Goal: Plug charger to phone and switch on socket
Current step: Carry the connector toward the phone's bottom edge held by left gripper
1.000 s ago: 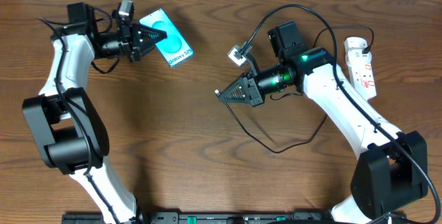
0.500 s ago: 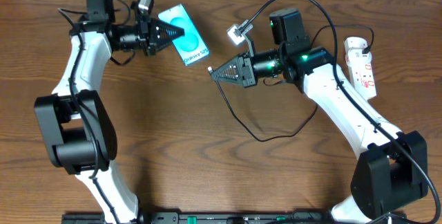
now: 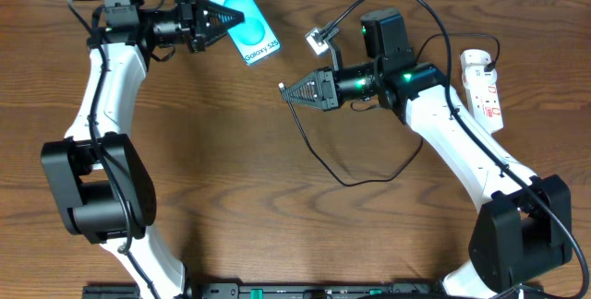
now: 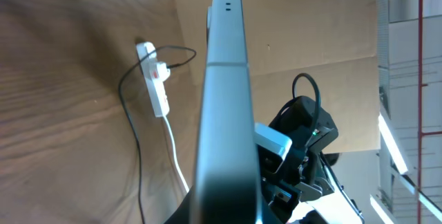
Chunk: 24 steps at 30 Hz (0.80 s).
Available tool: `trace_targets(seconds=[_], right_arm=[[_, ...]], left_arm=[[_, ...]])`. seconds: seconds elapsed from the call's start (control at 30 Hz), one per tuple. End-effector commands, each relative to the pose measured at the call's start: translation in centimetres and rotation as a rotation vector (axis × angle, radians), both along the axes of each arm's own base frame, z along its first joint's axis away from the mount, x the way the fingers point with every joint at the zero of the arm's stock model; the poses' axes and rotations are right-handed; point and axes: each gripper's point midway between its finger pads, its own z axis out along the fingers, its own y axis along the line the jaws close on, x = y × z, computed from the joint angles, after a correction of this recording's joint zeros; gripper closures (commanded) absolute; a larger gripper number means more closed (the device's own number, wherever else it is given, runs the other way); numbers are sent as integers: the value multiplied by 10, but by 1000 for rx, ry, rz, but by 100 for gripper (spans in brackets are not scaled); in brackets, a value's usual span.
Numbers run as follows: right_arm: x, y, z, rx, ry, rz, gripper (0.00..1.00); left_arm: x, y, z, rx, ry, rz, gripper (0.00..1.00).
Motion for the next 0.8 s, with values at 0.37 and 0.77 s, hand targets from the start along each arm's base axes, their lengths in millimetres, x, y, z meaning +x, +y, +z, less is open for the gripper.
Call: trace_targets(seconds=[0.37,0.77], right_arm=[[8,2,18,51,-71,4,99],[17,1,22,55,-86,-33,99]], left_arm=[[-12,-14,23,-21,-10,-54,93],[-12,-14,23,-21,-18,-54,93]])
